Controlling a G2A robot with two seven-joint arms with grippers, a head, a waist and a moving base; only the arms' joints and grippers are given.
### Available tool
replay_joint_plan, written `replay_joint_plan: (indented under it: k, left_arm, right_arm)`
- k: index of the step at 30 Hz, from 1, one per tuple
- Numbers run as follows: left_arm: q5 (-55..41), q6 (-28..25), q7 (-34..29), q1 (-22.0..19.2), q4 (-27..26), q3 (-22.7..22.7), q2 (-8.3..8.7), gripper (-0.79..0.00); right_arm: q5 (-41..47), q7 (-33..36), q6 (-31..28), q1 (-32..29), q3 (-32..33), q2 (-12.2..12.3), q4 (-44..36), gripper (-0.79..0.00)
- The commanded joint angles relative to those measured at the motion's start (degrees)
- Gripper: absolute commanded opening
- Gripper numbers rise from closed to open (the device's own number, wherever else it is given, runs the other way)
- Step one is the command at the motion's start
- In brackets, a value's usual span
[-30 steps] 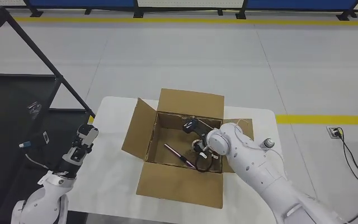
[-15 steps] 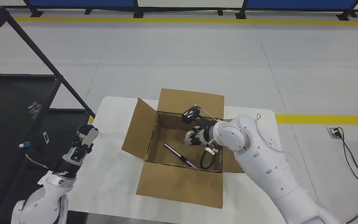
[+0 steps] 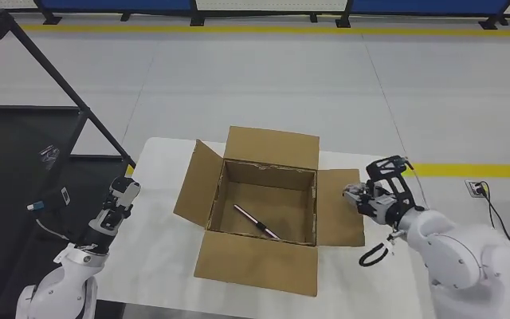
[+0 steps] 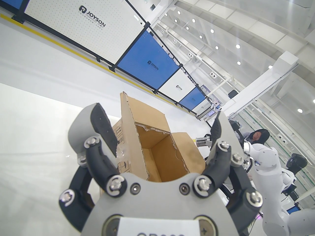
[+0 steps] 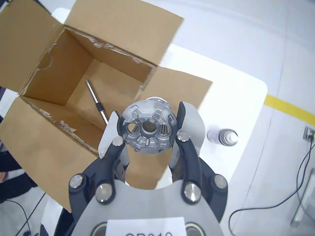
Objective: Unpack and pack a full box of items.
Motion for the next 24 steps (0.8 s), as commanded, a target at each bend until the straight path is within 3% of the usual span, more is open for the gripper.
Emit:
replay_joint_plan:
  k: [1, 10, 19, 20, 21, 22, 23, 24]
  left_arm:
    - [0.0, 0.0, 0.0, 0.0, 0.0, 0.0, 0.0, 0.0]
    - [0.0, 0.0, 0.0, 0.0, 0.0, 0.0, 0.0, 0.0]
    - [0.0, 0.0, 0.0, 0.0, 0.0, 0.0, 0.0, 0.0]
    - [0.0, 0.0, 0.0, 0.0, 0.0, 0.0, 0.0, 0.0]
    - [0.0, 0.0, 0.0, 0.0, 0.0, 0.0, 0.0, 0.0]
    - [0.0, 0.0, 0.0, 0.0, 0.0, 0.0, 0.0, 0.0]
    - [0.0, 0.0, 0.0, 0.0, 0.0, 0.0, 0.0, 0.0]
    - [0.0, 0.0, 0.0, 0.0, 0.0, 0.0, 0.0, 0.0]
  right_arm:
    - [-0.27, -0.88, 1.2, -2.55, 3.37, 0.2, 1.74, -0.785]
    - [0.07, -2.89, 1.29, -5.87, 5.69, 0.81, 14.9, -0.785]
    - [-0.66, -3.8, 0.22, -2.67, 4.11, 1.32, 26.79, -0.785]
    - [-0.82, -3.83, 0.14, -2.32, 3.93, 1.38, 27.78, -0.683]
    - [-0.84, -3.99, 0.06, -1.94, 3.71, 1.43, 28.55, -0.477]
    - [-0.48, -4.21, -0.19, -1.62, 3.5, 1.45, 29.2, -0.163]
    - [0.0, -4.41, -0.52, -1.35, 3.42, 1.49, 29.74, 0.0]
    - [0.03, -4.55, -0.67, -1.15, 3.37, 1.55, 30.08, 0.0]
